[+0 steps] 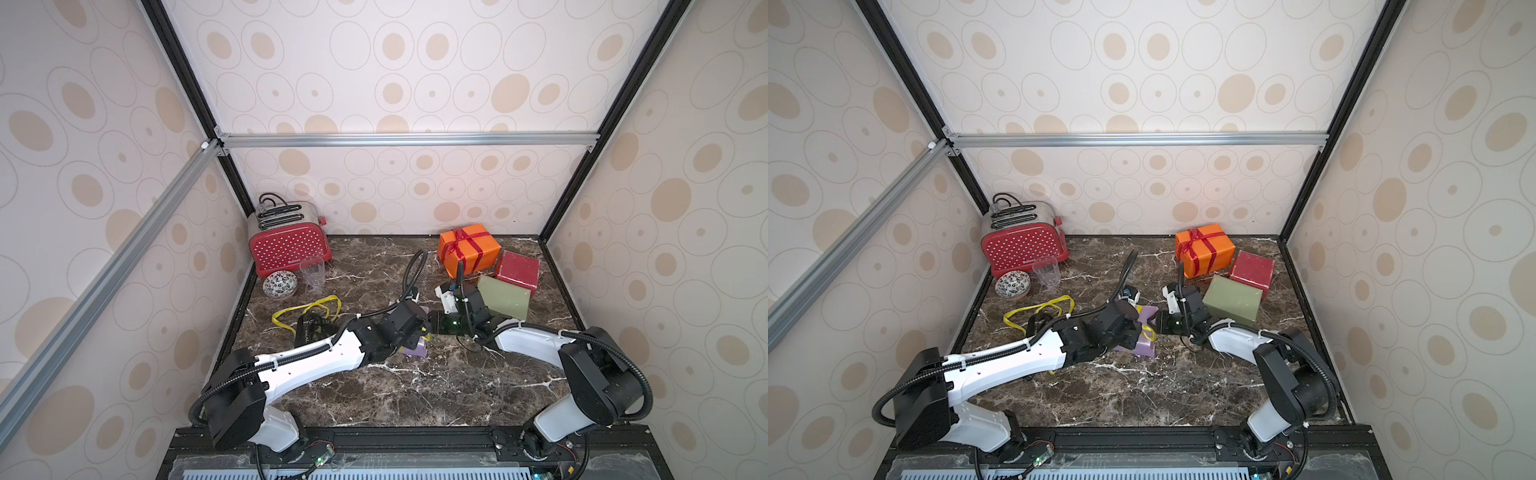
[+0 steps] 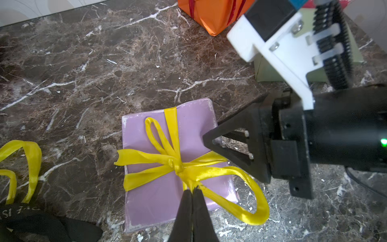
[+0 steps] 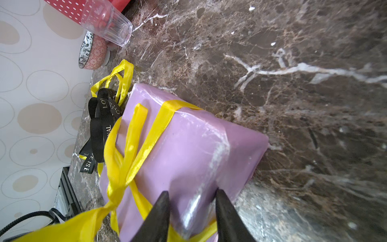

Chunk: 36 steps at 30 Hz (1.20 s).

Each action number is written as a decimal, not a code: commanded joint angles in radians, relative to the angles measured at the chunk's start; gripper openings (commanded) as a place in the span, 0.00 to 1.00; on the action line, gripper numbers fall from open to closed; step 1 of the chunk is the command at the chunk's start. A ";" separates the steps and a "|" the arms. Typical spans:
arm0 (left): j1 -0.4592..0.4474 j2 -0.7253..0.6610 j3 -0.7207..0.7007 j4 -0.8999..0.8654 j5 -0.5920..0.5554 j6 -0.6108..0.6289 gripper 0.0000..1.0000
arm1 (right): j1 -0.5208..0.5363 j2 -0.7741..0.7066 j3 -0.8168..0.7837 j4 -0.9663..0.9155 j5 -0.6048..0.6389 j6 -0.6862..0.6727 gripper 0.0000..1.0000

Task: Untie the ribbon bows on the gift boxes
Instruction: Untie the ribbon from the gift box.

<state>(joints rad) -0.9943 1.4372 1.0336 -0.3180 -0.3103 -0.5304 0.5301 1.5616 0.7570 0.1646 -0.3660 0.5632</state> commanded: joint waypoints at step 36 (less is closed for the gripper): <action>-0.009 -0.538 -0.165 0.475 -0.167 0.243 0.00 | 0.002 0.069 0.053 -0.110 0.043 -0.008 0.33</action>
<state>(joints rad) -0.9951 0.9230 0.8539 0.1249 -0.4156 -0.3241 0.5301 1.5944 0.8078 0.1265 -0.3611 0.5629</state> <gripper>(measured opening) 0.048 0.335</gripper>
